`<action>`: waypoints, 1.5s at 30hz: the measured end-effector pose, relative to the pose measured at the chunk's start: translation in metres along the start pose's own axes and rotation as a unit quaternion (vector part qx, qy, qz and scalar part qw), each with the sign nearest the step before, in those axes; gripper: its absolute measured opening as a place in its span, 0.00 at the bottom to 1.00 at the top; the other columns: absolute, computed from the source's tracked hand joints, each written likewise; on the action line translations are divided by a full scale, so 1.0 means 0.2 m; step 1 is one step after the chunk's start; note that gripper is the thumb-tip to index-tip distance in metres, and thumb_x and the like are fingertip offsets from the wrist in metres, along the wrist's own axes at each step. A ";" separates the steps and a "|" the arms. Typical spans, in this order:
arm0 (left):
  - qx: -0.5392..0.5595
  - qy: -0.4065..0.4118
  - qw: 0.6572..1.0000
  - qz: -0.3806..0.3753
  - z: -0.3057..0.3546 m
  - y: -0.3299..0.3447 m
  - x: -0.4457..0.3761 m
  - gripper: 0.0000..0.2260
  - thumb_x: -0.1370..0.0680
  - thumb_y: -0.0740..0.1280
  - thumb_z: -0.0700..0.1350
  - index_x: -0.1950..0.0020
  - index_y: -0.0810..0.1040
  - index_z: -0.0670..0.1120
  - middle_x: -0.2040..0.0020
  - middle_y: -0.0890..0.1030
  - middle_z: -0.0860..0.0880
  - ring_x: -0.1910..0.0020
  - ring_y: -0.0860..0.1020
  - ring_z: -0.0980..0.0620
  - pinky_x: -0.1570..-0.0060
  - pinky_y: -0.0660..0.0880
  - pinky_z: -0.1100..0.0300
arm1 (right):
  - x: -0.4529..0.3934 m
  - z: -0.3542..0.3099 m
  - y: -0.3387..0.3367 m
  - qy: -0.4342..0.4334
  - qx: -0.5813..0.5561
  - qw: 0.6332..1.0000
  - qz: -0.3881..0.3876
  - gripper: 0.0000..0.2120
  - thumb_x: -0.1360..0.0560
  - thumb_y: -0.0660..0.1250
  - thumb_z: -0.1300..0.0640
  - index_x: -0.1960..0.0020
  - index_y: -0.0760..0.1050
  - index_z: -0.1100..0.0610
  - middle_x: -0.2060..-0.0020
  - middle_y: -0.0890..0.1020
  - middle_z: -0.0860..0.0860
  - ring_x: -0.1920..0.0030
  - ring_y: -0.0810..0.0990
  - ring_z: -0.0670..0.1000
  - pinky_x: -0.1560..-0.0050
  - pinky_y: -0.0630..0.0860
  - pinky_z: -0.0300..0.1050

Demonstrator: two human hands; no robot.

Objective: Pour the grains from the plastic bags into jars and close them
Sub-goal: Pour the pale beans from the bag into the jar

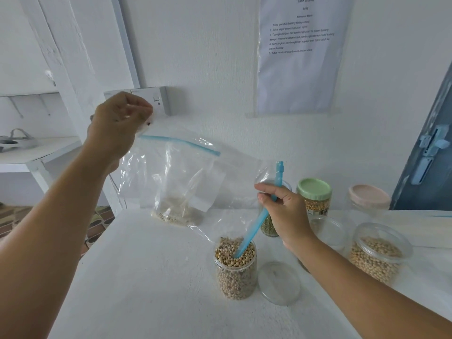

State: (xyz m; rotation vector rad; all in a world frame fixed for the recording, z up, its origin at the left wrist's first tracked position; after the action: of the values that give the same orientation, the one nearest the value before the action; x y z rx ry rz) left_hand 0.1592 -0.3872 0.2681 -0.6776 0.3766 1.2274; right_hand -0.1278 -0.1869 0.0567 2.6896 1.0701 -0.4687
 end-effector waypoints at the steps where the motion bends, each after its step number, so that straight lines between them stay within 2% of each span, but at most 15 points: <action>1: 0.019 0.005 1.000 0.008 0.00 0.00 0.01 0.02 0.21 0.74 0.48 0.52 0.83 0.55 0.54 0.88 0.52 0.49 0.85 0.47 0.37 0.79 0.44 | 0.00 0.00 0.00 0.000 0.000 1.000 0.001 0.12 0.22 0.72 0.65 0.46 0.87 0.50 0.47 0.86 0.42 0.48 0.82 0.43 0.37 0.80 0.48; 3: 0.026 0.020 0.999 0.015 0.02 0.00 0.03 0.02 0.21 0.74 0.47 0.51 0.83 0.54 0.54 0.88 0.50 0.47 0.86 0.47 0.35 0.78 0.45 | 0.00 0.00 0.00 0.003 0.000 1.000 0.003 0.12 0.22 0.73 0.64 0.47 0.88 0.49 0.47 0.86 0.41 0.47 0.82 0.43 0.37 0.80 0.49; 7: 0.001 -0.021 0.996 -0.089 0.02 0.07 0.02 0.05 0.21 0.74 0.43 0.46 0.86 0.50 0.52 0.88 0.49 0.45 0.86 0.50 0.31 0.76 0.50 | -0.01 0.02 -0.01 0.019 -0.010 1.000 0.010 0.11 0.22 0.72 0.64 0.46 0.88 0.50 0.49 0.86 0.42 0.48 0.83 0.46 0.37 0.81 0.52; 10: -0.006 -0.011 0.998 -0.061 0.03 0.01 0.01 0.08 0.22 0.76 0.42 0.45 0.85 0.50 0.52 0.88 0.49 0.46 0.86 0.48 0.32 0.77 0.49 | -0.01 0.04 -0.02 0.025 -0.020 0.999 0.016 0.12 0.22 0.73 0.65 0.47 0.88 0.50 0.47 0.86 0.43 0.45 0.84 0.50 0.36 0.80 0.54; 15: 0.036 -0.005 0.998 -0.053 0.03 0.00 0.02 0.15 0.25 0.77 0.35 0.48 0.76 0.51 0.55 0.88 0.48 0.54 0.83 0.45 0.42 0.79 0.49 | -0.01 0.03 -0.02 0.021 -0.020 0.999 0.013 0.12 0.22 0.73 0.65 0.47 0.88 0.50 0.46 0.86 0.43 0.44 0.84 0.51 0.36 0.80 0.53; 18: 0.062 -0.025 0.997 -0.031 0.01 -0.02 0.01 0.11 0.25 0.78 0.39 0.48 0.79 0.50 0.54 0.87 0.45 0.54 0.85 0.47 0.46 0.81 0.54 | -0.01 0.03 -0.01 0.020 -0.025 0.999 0.014 0.12 0.22 0.73 0.65 0.48 0.88 0.49 0.45 0.86 0.42 0.43 0.83 0.49 0.35 0.80 0.52; 21: 0.042 -0.022 0.999 -0.015 0.01 -0.01 0.01 0.06 0.22 0.75 0.42 0.48 0.82 0.50 0.52 0.88 0.44 0.49 0.87 0.46 0.38 0.80 0.50 | -0.01 0.02 0.01 0.016 -0.016 1.000 0.007 0.13 0.22 0.73 0.65 0.48 0.88 0.48 0.46 0.86 0.41 0.45 0.83 0.46 0.36 0.80 0.50; 24: 0.049 -0.031 0.998 -0.039 0.02 0.01 0.01 0.10 0.19 0.70 0.39 0.40 0.81 0.50 0.47 0.87 0.44 0.45 0.86 0.45 0.33 0.77 0.45 | -0.01 0.02 0.01 0.020 -0.022 0.999 0.013 0.13 0.22 0.72 0.65 0.48 0.88 0.47 0.47 0.85 0.40 0.45 0.83 0.50 0.37 0.81 0.49; 27: 0.044 -0.029 0.994 -0.094 0.04 0.05 0.04 0.16 0.19 0.72 0.40 0.33 0.77 0.49 0.49 0.88 0.47 0.45 0.86 0.48 0.38 0.78 0.53 | -0.01 0.04 0.00 0.027 -0.016 0.999 0.021 0.13 0.22 0.73 0.64 0.49 0.88 0.46 0.48 0.86 0.43 0.47 0.84 0.51 0.38 0.81 0.51; 29: 0.013 -0.002 0.995 -0.095 0.05 0.06 0.06 0.19 0.23 0.75 0.39 0.33 0.75 0.48 0.53 0.88 0.48 0.48 0.86 0.50 0.42 0.79 0.58 | -0.01 0.05 -0.01 0.027 -0.012 0.999 0.023 0.13 0.22 0.73 0.63 0.49 0.88 0.46 0.49 0.86 0.44 0.49 0.84 0.50 0.39 0.82 0.52; 34: 0.030 0.035 0.999 0.005 0.06 -0.03 0.03 0.15 0.26 0.79 0.38 0.51 0.75 0.51 0.64 0.84 0.51 0.60 0.85 0.52 0.47 0.82 0.53 | -0.01 0.04 0.00 0.020 -0.021 0.999 0.020 0.14 0.22 0.73 0.64 0.51 0.88 0.44 0.48 0.86 0.42 0.45 0.84 0.53 0.38 0.81 0.50; 37: 0.045 0.017 0.999 -0.003 0.03 0.00 0.01 0.04 0.19 0.72 0.41 0.46 0.80 0.48 0.60 0.87 0.51 0.56 0.87 0.50 0.43 0.82 0.54 | -0.02 0.04 0.01 0.024 -0.023 0.999 0.021 0.14 0.22 0.73 0.63 0.51 0.88 0.44 0.48 0.86 0.43 0.46 0.84 0.53 0.37 0.81 0.52; 41: 0.033 -0.008 0.997 -0.065 0.04 0.03 0.03 0.16 0.20 0.73 0.44 0.33 0.77 0.48 0.49 0.88 0.49 0.45 0.86 0.50 0.39 0.80 0.55 | -0.02 0.06 -0.01 0.030 -0.026 0.999 0.030 0.14 0.22 0.73 0.63 0.50 0.88 0.43 0.47 0.85 0.47 0.46 0.84 0.54 0.36 0.80 0.55; 43: -0.021 0.010 0.994 -0.109 0.06 0.07 0.07 0.22 0.24 0.76 0.44 0.32 0.75 0.48 0.49 0.88 0.50 0.45 0.86 0.52 0.41 0.80 0.58 | -0.02 0.07 -0.01 0.029 -0.026 0.999 0.030 0.14 0.22 0.73 0.63 0.49 0.88 0.43 0.48 0.86 0.47 0.46 0.84 0.53 0.36 0.80 0.55; 45: -0.038 0.029 0.994 -0.095 0.07 0.06 0.08 0.21 0.24 0.76 0.43 0.34 0.75 0.46 0.51 0.88 0.49 0.48 0.86 0.51 0.42 0.81 0.58 | -0.03 0.06 -0.01 0.027 -0.025 0.999 0.027 0.15 0.21 0.72 0.63 0.49 0.88 0.43 0.47 0.86 0.45 0.45 0.84 0.53 0.36 0.80 0.55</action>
State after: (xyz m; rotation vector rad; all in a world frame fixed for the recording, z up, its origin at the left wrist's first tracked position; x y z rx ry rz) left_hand 0.1513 -0.3646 0.2651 -0.7974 0.3082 1.0474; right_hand -0.1355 -0.1930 0.0469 2.6934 1.0057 -0.3578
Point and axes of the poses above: each hand's wrist, its own x-axis away from the middle knuckle, its own y-axis out of the palm, z = x × y, the point moved 9 cm from there along -x, towards the middle knuckle
